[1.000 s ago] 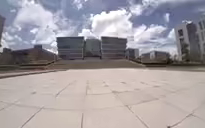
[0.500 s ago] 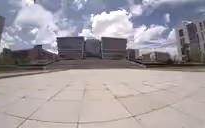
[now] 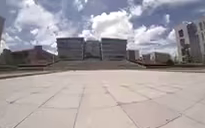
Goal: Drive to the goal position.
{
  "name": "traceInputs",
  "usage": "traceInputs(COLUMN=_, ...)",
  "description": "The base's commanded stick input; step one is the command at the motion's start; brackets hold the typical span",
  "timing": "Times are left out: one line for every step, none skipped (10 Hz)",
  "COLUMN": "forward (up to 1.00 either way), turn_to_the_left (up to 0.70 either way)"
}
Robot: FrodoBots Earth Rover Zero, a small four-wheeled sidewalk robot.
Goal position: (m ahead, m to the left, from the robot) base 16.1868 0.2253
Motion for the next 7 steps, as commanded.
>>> traceInputs(forward=0.70, turn_to_the_left=0.00)
traceInputs(forward=0.70, turn_to_the_left=0.00)
traceInputs(forward=0.70, turn_to_the_left=0.00)
traceInputs(forward=0.70, turn_to_the_left=0.00)
traceInputs(forward=0.70, turn_to_the_left=0.00)
traceInputs(forward=0.70, turn_to_the_left=0.00)
traceInputs(forward=0.70, turn_to_the_left=0.00)
